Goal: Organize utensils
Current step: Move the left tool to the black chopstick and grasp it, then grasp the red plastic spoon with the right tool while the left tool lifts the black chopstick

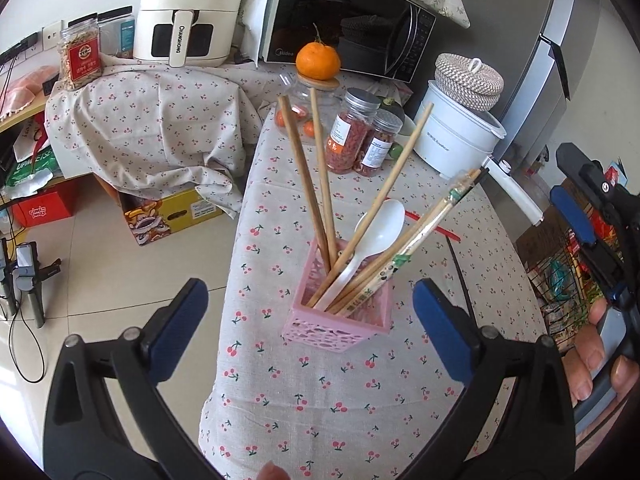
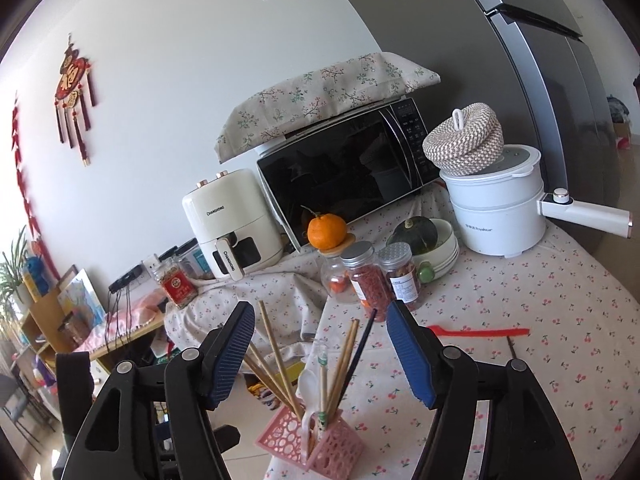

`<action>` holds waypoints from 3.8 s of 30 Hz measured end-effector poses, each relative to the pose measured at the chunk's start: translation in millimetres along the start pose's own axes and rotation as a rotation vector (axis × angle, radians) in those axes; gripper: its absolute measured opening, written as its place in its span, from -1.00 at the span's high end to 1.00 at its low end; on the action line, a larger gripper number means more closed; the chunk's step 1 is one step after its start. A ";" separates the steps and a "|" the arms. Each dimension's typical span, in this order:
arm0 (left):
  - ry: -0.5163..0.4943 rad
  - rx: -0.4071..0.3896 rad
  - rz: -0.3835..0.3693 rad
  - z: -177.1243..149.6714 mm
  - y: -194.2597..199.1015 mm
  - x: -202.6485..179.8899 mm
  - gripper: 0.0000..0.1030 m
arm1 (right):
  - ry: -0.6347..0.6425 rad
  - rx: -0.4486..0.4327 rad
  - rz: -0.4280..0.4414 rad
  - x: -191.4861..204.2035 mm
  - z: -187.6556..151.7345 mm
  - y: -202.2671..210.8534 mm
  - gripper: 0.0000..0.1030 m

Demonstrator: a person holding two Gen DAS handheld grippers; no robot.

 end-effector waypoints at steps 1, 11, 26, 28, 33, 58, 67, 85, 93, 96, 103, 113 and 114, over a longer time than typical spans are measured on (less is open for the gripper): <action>-0.007 0.001 -0.007 -0.1 0.1 -4.0 -0.98 | 0.001 0.004 -0.009 -6.8 3.7 4.9 -0.44; -0.143 0.025 -0.064 -2.0 -6.0 -62.2 -0.98 | 0.004 0.065 -0.173 -88.3 28.8 36.7 -0.66; -0.311 0.159 -0.129 -10.6 -56.3 -165.2 -0.98 | -0.019 0.229 -0.382 -185.4 33.0 54.7 -0.72; -0.297 0.188 -0.144 -10.8 -65.6 -174.5 -0.98 | -0.032 0.246 -0.406 -196.8 33.9 56.4 -0.72; -0.268 0.239 -0.175 -9.7 -86.4 -196.8 -0.97 | -0.071 0.287 -0.453 -223.9 35.6 59.1 -0.72; -0.163 0.434 -0.196 7.6 -204.1 -250.9 0.80 | -0.204 0.374 -0.563 -293.3 43.6 60.6 -0.73; -0.178 0.499 -0.144 9.1 -215.2 -249.0 0.82 | -0.217 0.381 -0.557 -294.4 44.4 55.6 -0.73; -0.221 0.280 -0.186 25.1 -139.7 -234.2 0.87 | -0.226 0.386 -0.556 -292.1 42.2 51.0 -0.73; -0.254 0.044 -0.190 31.8 -44.0 -189.8 0.88 | -0.063 0.438 -0.499 -259.2 30.3 26.8 -0.73; -0.247 -0.030 -0.192 29.1 -21.1 -170.0 0.88 | 0.032 0.474 -0.440 -236.1 23.4 7.6 -0.73; -0.241 -0.128 -0.233 32.4 17.5 -137.7 0.89 | 0.221 0.537 -0.327 -189.3 7.4 -61.6 -0.72; -0.219 -0.153 -0.255 10.8 46.3 -100.7 0.89 | 0.468 0.633 -0.274 -166.7 -31.3 -186.6 -0.19; -0.212 -0.154 -0.256 10.3 46.7 -97.7 0.90 | 0.479 0.639 -0.275 -167.2 -34.8 -195.9 -0.15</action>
Point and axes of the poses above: each gripper's, at about its wrist camera, not at the fingertips, and y roughly against the way its jaws point, x to its left, z to its top, the point moved 7 cm from there along -y, roughly the way its jaws point, and after that the axes turned 15 degrees about -y, right-handed, at the moved point
